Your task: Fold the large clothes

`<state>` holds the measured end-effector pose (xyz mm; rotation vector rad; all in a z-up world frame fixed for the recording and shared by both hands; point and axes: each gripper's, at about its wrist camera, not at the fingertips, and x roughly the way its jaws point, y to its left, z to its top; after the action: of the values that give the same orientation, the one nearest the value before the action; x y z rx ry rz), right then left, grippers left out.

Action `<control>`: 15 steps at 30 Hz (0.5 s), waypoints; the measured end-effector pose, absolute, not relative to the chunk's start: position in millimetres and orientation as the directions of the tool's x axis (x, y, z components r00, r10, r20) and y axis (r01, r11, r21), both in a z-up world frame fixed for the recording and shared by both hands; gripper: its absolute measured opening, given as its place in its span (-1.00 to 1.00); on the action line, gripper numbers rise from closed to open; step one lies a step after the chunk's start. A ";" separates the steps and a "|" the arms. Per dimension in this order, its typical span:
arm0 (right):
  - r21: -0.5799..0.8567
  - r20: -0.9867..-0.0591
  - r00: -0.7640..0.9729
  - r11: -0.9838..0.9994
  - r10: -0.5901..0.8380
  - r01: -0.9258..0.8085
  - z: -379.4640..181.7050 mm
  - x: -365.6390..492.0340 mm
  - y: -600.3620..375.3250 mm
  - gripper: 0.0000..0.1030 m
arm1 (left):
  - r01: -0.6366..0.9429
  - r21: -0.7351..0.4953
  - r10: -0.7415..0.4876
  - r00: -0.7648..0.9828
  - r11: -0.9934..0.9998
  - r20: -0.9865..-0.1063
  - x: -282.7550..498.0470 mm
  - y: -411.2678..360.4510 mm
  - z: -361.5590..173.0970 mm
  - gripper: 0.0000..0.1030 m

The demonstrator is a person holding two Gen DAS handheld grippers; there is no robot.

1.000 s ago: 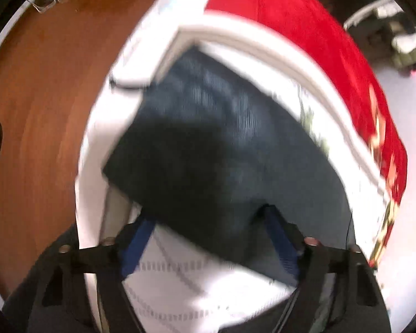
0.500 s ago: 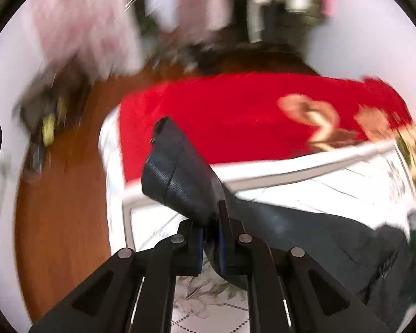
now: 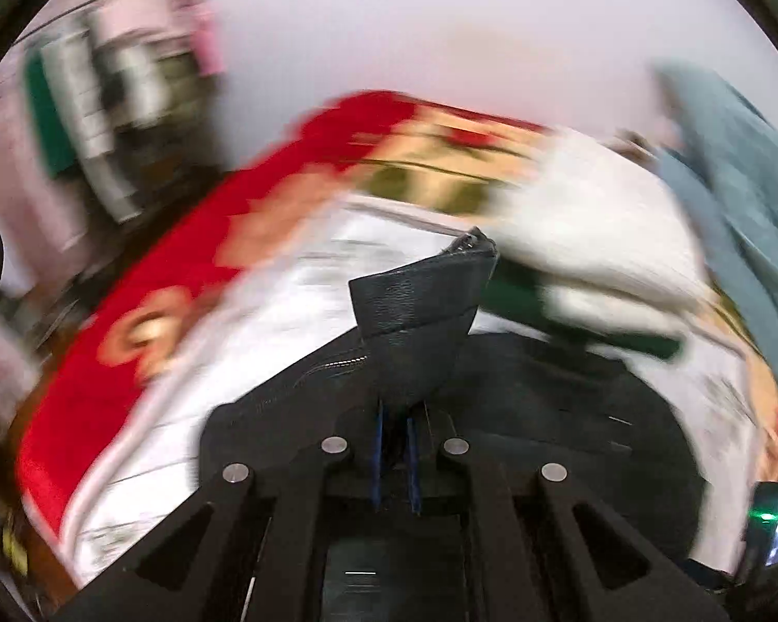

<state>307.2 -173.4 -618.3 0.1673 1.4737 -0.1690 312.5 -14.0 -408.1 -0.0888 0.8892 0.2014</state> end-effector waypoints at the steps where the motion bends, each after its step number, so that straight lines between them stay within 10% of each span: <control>1: 0.006 -0.996 0.085 0.970 -0.015 0.242 -618.5 302.2 -187.5 0.54 | -0.161 -0.001 0.099 0.611 0.987 -0.785 320.7 -35.9 -412.1 -0.93; 15: 0.025 -1.000 0.011 0.882 0.023 0.471 -638.1 237.6 -336.1 0.54 | 0.197 0.012 -0.065 0.381 0.980 -0.922 332.6 -196.6 -501.8 -0.82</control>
<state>237.6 -336.1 -638.1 0.4042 1.5310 -0.3651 332.6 -196.6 -501.8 0.1272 1.1691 -0.1676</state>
